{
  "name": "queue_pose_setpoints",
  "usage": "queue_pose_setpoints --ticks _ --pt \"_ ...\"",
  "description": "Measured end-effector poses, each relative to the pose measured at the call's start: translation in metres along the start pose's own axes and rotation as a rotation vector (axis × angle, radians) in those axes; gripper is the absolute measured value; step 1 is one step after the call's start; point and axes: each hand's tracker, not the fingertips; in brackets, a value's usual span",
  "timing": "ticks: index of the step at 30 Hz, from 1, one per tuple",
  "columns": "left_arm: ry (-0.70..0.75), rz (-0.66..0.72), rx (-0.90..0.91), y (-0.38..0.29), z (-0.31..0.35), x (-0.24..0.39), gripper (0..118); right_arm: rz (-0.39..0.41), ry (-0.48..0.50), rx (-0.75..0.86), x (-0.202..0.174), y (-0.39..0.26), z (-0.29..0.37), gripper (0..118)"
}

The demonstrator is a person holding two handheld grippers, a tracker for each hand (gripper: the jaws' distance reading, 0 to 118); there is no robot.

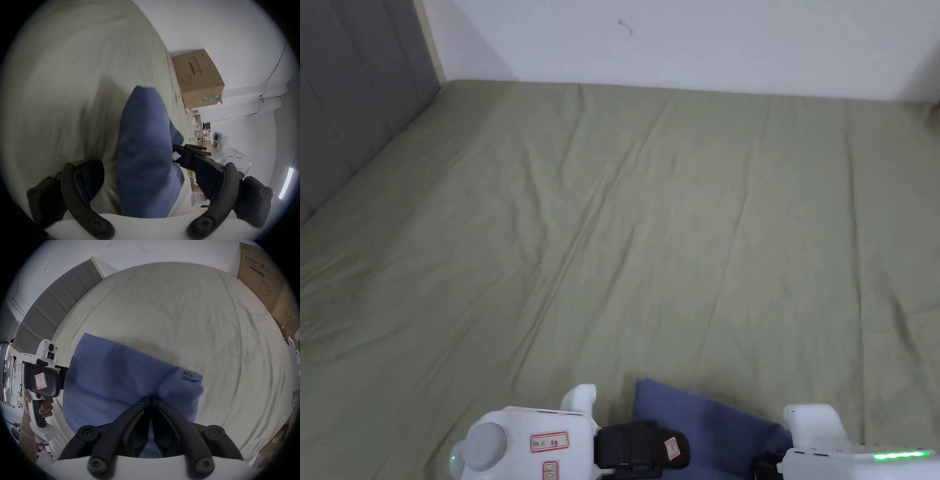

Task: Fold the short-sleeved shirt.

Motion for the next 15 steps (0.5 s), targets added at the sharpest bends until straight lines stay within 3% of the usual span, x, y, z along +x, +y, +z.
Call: queue_pose_setpoints --ticks 1,3,5,7,8,13,15 --pt "-0.008 -0.007 0.002 0.000 0.001 0.004 98 0.001 -0.001 0.002 0.000 0.000 0.001 4" --pt "0.007 -0.079 -0.015 0.001 -0.005 0.009 39 0.000 -0.001 0.005 0.000 0.000 0.001 4" --pt "0.184 -0.116 -0.040 -0.001 -0.015 0.003 35 -0.009 -0.001 0.004 0.001 0.000 0.002 4" --pt "-0.003 0.024 -0.007 -0.002 -0.009 -0.008 33 -0.034 0.008 0.012 0.001 0.003 0.008 4" --pt "-0.003 0.045 -0.009 -0.001 -0.004 -0.010 31 -0.043 0.013 0.021 0.001 0.004 0.013 4" --pt "0.082 -0.050 -0.023 0.011 0.033 0.005 26 -0.073 0.040 0.101 -0.002 0.008 0.042 4" --pt "0.172 -0.158 -0.009 0.024 0.068 0.007 26 -0.067 0.034 0.122 -0.003 0.009 0.050 4"
